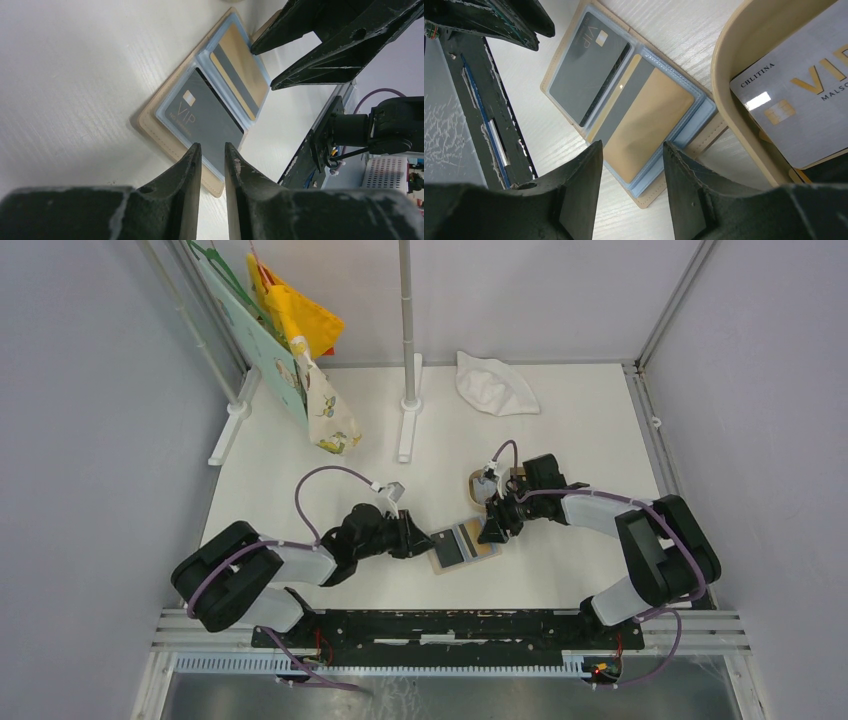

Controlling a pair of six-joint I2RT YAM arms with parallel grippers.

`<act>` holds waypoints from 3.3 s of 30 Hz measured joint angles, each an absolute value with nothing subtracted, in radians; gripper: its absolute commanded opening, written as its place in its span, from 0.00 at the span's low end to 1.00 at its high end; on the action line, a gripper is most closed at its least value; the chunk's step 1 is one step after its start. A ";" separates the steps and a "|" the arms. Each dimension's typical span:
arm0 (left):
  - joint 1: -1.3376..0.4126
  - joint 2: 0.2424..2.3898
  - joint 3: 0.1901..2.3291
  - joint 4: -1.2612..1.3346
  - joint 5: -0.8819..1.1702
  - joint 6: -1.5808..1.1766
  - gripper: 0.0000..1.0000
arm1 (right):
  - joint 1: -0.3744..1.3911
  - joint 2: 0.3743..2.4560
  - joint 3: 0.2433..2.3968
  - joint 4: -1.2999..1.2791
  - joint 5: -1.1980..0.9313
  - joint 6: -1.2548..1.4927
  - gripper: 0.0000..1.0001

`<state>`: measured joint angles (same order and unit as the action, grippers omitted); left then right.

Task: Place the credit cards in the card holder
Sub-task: Turn over the card slot in the card holder.

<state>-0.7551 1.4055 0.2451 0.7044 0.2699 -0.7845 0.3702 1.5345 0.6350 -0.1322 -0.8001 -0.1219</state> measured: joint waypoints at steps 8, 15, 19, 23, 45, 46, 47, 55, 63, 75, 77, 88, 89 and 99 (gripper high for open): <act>-0.784 1.432 0.277 0.715 0.273 -0.785 0.20 | 0.370 1.529 0.635 -0.131 -0.794 -0.120 0.57; -0.826 1.541 0.358 0.722 0.273 -0.787 0.15 | 0.354 1.519 0.635 -0.124 -0.794 -0.116 0.57; -0.838 1.587 0.386 0.723 0.273 -0.788 0.15 | 0.335 1.518 0.630 -0.114 -0.793 -0.104 0.56; -0.845 1.608 0.410 0.723 0.273 -0.788 0.15 | 0.332 1.520 0.628 -0.113 -0.796 -0.097 0.55; -0.868 1.728 0.529 0.645 0.215 -0.788 0.02 | 0.312 1.501 0.627 -0.088 -0.884 -0.072 0.55; -0.868 1.727 0.530 0.641 0.211 -0.788 0.02 | 0.312 1.501 0.627 -0.085 -0.888 -0.069 0.55; -0.870 1.726 0.530 0.638 0.208 -0.788 0.02 | 0.312 1.504 0.626 -0.082 -0.892 -0.065 0.54; -0.873 1.720 0.532 0.629 0.185 -0.788 0.02 | 0.312 1.568 0.624 -0.068 -0.899 -0.039 0.53; -0.873 1.720 0.534 0.625 0.185 -0.788 0.02 | 0.310 1.592 0.622 -0.044 -0.918 0.005 0.52; -0.875 1.718 0.536 0.619 0.183 -0.788 0.03 | 0.305 1.596 0.569 0.105 -1.068 0.159 0.50; -0.876 1.715 0.536 0.616 0.181 -0.788 0.04 | 0.305 1.589 0.565 0.122 -1.085 0.173 0.50; -0.876 1.668 0.536 0.547 0.163 -0.788 0.07 | 0.305 1.578 0.559 0.160 -1.121 0.208 0.45; -0.876 1.666 0.536 0.547 0.163 -0.788 0.07 | 0.306 1.580 0.559 0.160 -1.121 0.208 0.43; -0.876 1.665 0.536 0.542 0.168 -0.788 0.07 | 0.314 1.601 0.559 0.160 -1.120 0.207 0.19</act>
